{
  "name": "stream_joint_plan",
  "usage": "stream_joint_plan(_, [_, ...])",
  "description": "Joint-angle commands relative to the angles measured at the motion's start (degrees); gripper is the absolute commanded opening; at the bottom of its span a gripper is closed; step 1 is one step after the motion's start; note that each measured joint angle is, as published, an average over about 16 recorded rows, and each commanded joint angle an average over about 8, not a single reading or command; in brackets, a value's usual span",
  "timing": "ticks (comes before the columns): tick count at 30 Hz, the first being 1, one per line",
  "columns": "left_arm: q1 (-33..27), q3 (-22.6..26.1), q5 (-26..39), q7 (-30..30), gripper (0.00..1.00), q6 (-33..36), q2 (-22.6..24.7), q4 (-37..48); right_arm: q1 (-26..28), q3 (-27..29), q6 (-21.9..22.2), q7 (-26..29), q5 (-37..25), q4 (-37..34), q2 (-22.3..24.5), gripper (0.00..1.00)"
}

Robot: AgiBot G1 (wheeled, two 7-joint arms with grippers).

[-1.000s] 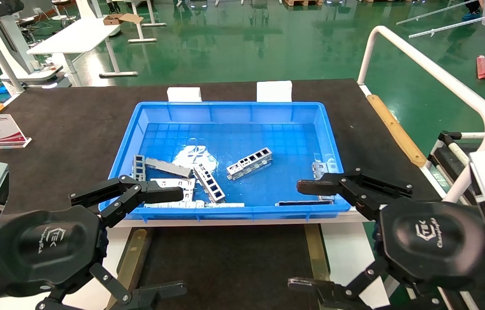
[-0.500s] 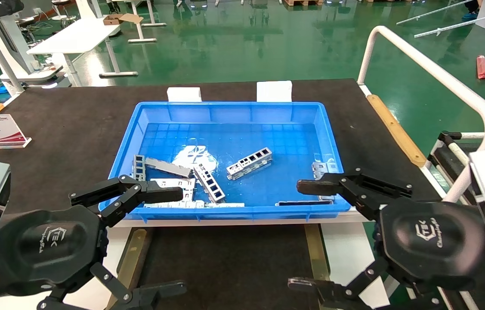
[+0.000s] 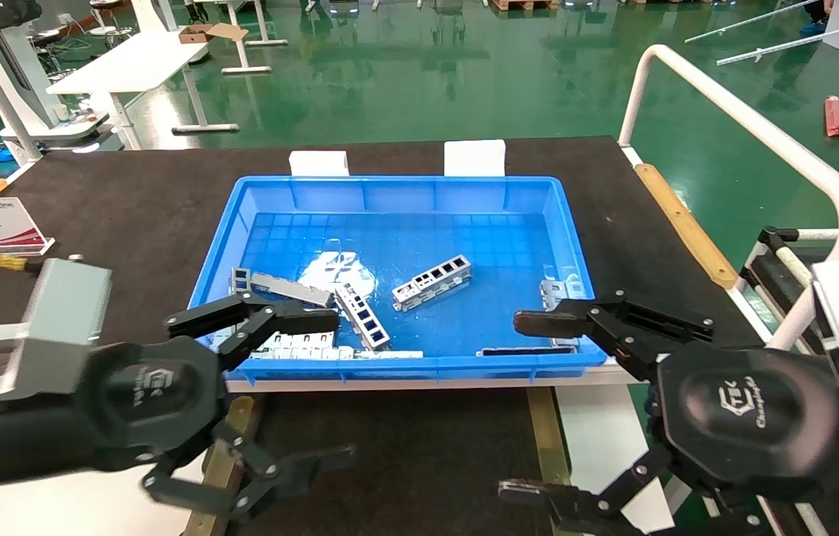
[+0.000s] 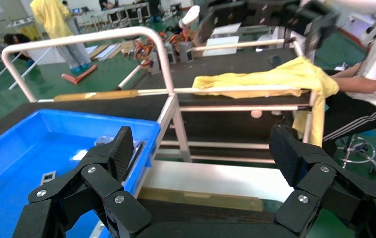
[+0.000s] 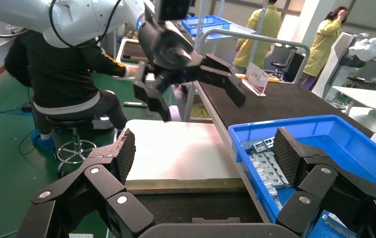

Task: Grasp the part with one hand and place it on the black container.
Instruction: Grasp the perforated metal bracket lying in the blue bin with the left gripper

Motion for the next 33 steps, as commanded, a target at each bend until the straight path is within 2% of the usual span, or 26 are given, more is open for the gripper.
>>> stream_joint_plan(1, [-0.5, 0.5, 1.1, -0.3, 1.00, -0.7, 0.7, 0.3, 0.0, 0.0, 0.0, 0.0, 0.0, 0.0, 0.0, 1.00])
stream_joint_plan(10, [-5.4, 3.8, 7.4, 1.0, 1.00, -3.6, 7.0, 6.9, 0.0, 0.0, 0.0, 0.0, 0.0, 0.0, 0.0, 1.00])
stream_joint_plan(18, [-9.6, 6.3, 12.7, 5.2, 1.00, -6.9, 13.9, 15.4, 0.0, -0.1, 0.0, 0.0, 0.1, 0.0, 0.0, 1.00])
stream_joint_plan(33, [-19.0, 10.2, 21.1, 16.8, 1.00, -15.2, 29.2, 40.0, 0.0, -0.1, 0.1, -0.1, 0.1, 0.0, 0.1, 1.00])
